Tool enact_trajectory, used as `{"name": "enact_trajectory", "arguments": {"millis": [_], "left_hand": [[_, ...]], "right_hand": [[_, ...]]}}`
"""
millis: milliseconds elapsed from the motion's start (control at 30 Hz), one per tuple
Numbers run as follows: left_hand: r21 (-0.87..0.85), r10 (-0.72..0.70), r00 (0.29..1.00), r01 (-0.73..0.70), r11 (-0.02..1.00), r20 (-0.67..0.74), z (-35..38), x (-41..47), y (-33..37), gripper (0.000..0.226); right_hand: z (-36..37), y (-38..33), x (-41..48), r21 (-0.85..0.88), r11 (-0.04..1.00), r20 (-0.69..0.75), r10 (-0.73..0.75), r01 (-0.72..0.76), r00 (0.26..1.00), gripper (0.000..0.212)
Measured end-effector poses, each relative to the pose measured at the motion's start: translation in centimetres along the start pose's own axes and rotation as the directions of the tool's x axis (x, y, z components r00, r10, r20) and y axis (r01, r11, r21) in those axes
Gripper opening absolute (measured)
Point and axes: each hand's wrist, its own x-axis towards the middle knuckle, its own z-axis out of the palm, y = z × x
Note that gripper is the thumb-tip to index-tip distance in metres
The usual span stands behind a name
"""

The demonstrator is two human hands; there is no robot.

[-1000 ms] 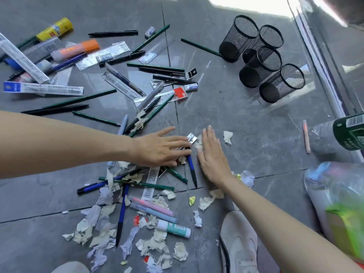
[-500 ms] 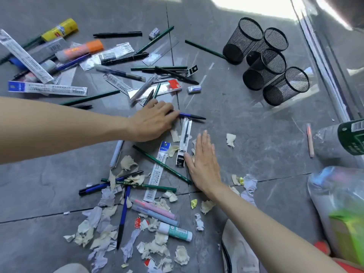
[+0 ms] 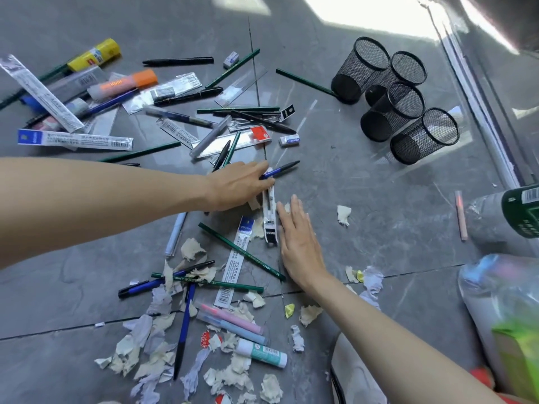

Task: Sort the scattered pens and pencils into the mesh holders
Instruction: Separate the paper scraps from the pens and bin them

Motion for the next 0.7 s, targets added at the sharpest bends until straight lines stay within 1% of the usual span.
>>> {"name": "enact_trajectory", "arguments": {"millis": [67, 100, 167, 200, 233, 300, 367, 400, 467, 533, 567, 600, 700], "left_hand": [[0.051, 0.029, 0.999, -0.028, 0.998, -0.025, 0.1, -0.2, -0.9, 0.025], [0.097, 0.077, 0.997, -0.074, 0.992, -0.023, 0.1, -0.3, -1.4, 0.021], [0.175, 0.198, 0.980, -0.195, 0.965, 0.004, -0.1, -0.5, -2.0, 0.021], [0.195, 0.241, 0.971, -0.235, 0.952, -0.004, -0.2, -0.5, -2.2, 0.021], [0.192, 0.252, 0.967, -0.241, 0.951, -0.038, -0.4, -0.4, -2.4, 0.020], [0.107, 0.187, 0.977, -0.176, 0.979, -0.103, -0.4, -0.4, -2.8, 0.026], [0.024, 0.069, 0.995, -0.068, 0.997, -0.078, -0.7, -0.8, -3.1, 0.035], [-0.003, 0.001, 0.999, -0.001, 1.000, -0.051, -0.7, -1.1, -3.3, 0.036], [-0.044, -0.159, 0.987, 0.159, 0.986, 0.001, -0.6, -1.6, -3.8, 0.031], [-0.054, -0.290, 0.957, 0.288, 0.956, -0.028, -0.4, -1.7, -4.3, 0.020], [-0.042, -0.332, 0.942, 0.330, 0.943, -0.051, -0.3, -1.8, -4.5, 0.013], [-0.028, -0.349, 0.933, 0.348, 0.937, -0.085, 0.0, -1.8, -4.7, 0.011], [0.017, -0.335, 0.931, 0.341, 0.940, -0.143, 0.6, -2.2, -4.3, 0.019]], "right_hand": [[0.0, 0.1, 0.0, -0.015, 1.000, 0.006, -0.012, 0.012, 1.000, 0.053], [0.0, 0.2, -0.1, -0.013, 1.000, 0.011, -0.015, 0.016, 1.000, 0.052], [-0.2, 0.1, -0.1, -0.007, 1.000, 0.026, -0.028, 0.029, 0.999, 0.051], [-0.3, 0.0, -0.2, -0.001, 0.999, 0.033, -0.032, 0.032, 0.999, 0.051], [-0.4, -0.2, -0.2, 0.011, 0.999, 0.037, -0.033, 0.033, 0.999, 0.052], [-0.4, -0.5, -0.1, 0.053, 0.998, 0.041, -0.021, 0.019, 0.999, 0.054], [-0.4, -0.9, 0.1, 0.082, 0.997, 0.046, 0.006, -0.010, 0.999, 0.057], [-0.3, -1.2, 0.3, 0.089, 0.996, 0.045, 0.019, -0.023, 0.999, 0.057], [-0.3, -1.8, 0.7, 0.100, 0.995, 0.046, 0.024, -0.028, 0.999, 0.059], [-0.2, -2.4, 1.2, 0.072, 0.997, 0.075, -0.021, 0.016, 0.997, 0.058], [-0.2, -2.8, 1.5, 0.045, 0.998, 0.098, -0.055, 0.050, 0.994, 0.057], [-0.1, -3.2, 1.9, 0.016, 0.996, 0.126, -0.084, 0.083, 0.988, 0.057], [0.3, -4.3, 2.9, -0.095, 0.983, 0.202, -0.135, 0.157, 0.970, 0.057]]}}
